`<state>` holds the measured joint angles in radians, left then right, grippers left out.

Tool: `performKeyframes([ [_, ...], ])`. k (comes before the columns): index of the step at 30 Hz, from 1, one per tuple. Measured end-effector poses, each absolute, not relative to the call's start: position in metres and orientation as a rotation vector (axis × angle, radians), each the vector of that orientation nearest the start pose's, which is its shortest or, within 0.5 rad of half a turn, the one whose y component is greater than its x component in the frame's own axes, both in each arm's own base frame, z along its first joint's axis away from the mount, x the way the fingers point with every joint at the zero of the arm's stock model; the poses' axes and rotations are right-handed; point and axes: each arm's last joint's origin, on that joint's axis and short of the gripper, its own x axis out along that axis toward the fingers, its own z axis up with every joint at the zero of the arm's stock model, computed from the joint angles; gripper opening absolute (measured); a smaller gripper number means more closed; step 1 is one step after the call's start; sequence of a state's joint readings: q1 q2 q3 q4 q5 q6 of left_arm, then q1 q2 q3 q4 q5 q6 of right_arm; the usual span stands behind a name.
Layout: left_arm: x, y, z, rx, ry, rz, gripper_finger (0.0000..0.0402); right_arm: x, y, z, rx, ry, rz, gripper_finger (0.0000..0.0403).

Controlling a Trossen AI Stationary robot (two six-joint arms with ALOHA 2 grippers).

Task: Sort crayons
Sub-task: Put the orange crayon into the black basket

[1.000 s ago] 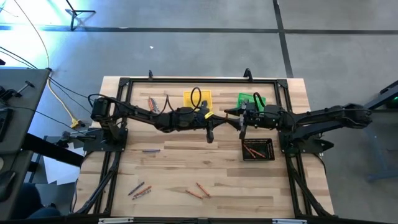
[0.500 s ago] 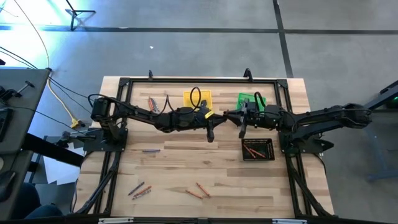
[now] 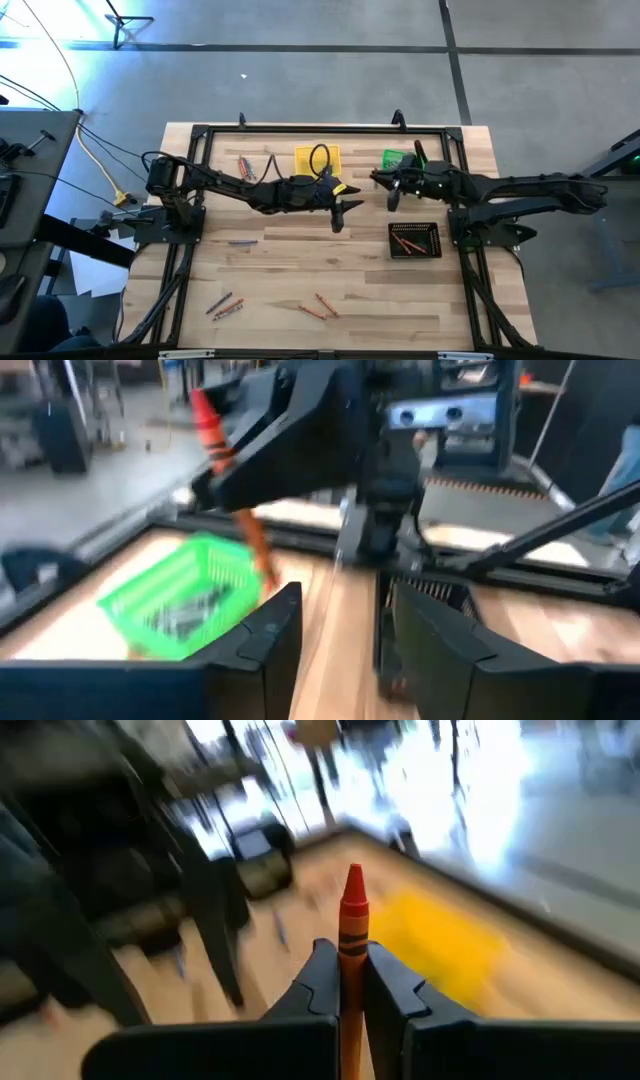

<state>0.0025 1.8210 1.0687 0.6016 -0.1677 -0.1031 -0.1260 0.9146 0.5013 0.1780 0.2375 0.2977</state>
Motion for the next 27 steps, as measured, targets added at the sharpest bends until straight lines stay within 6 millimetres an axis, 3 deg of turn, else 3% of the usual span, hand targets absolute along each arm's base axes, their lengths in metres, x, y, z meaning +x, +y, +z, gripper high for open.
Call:
performKeyframes([
  [7, 0.396, 0.003, 0.202, -0.148, 0.338, 0.197, 0.0146, 0.170, -0.013, 0.256, 0.505, 0.602, -0.431, 0.0003],
  [13, 0.395, -0.004, 0.200, -0.141, 0.367, 0.182, 0.0135, 0.158, 0.020, 0.229, 0.662, 0.885, -0.473, 0.0002],
  [20, 0.394, -0.009, 0.199, -0.138, 0.377, 0.172, 0.0133, 0.157, 0.046, 0.208, 0.703, 0.985, -0.524, 0.0002],
  [27, 0.394, -0.015, 0.198, -0.126, 0.382, 0.157, 0.0133, 0.155, 0.059, 0.189, 0.690, 1.075, -0.564, 0.0015],
])
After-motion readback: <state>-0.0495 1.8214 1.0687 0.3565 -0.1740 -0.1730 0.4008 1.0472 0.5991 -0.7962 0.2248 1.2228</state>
